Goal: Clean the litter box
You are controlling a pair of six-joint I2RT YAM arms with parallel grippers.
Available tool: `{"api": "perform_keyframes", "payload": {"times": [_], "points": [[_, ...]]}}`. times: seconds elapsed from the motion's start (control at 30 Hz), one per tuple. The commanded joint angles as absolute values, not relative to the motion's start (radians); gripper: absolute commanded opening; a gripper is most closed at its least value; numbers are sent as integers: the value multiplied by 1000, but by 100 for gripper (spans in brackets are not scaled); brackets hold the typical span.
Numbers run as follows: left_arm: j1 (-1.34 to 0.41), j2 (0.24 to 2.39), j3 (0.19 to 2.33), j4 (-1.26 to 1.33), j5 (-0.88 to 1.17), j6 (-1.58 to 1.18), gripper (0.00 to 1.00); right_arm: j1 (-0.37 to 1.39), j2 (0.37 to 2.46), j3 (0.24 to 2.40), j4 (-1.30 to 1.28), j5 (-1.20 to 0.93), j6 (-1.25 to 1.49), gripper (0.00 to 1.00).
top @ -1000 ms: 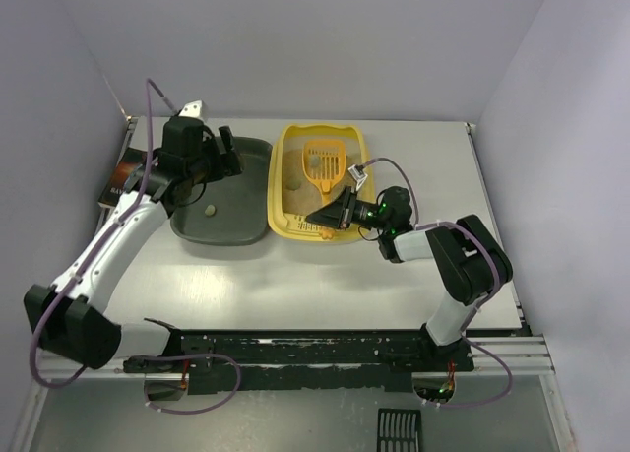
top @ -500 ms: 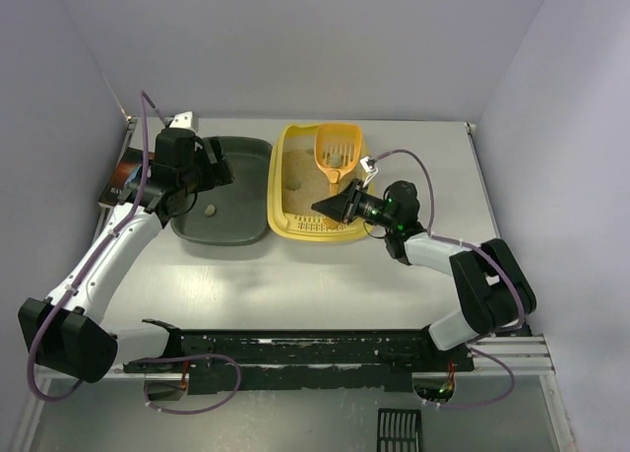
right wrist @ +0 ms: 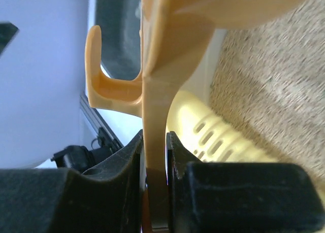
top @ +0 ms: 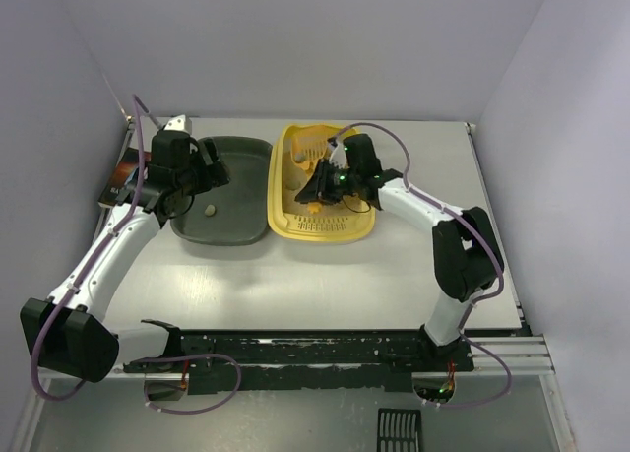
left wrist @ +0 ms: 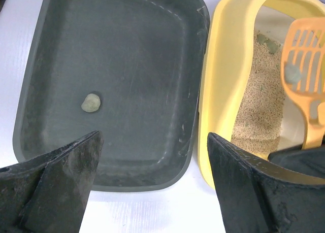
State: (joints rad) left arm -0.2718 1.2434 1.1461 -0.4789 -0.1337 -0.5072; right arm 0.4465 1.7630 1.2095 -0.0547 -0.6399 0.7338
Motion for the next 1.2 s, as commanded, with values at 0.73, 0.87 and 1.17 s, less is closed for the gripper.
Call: {"api": "perform_keyframes", "payload": {"times": [0.73,0.87,1.17], "points": [[-123,1301,1608,-816,-176,-200,90,649,1756,1357,-241,-665,677,0],[-45,1324,1756,-928,-137,-95,85,726,1929,1693,-640,-401,533,0],[57,1373,1916,-1073,-113,-60,81,946,2387,2470,-1294,195,401,0]]}}
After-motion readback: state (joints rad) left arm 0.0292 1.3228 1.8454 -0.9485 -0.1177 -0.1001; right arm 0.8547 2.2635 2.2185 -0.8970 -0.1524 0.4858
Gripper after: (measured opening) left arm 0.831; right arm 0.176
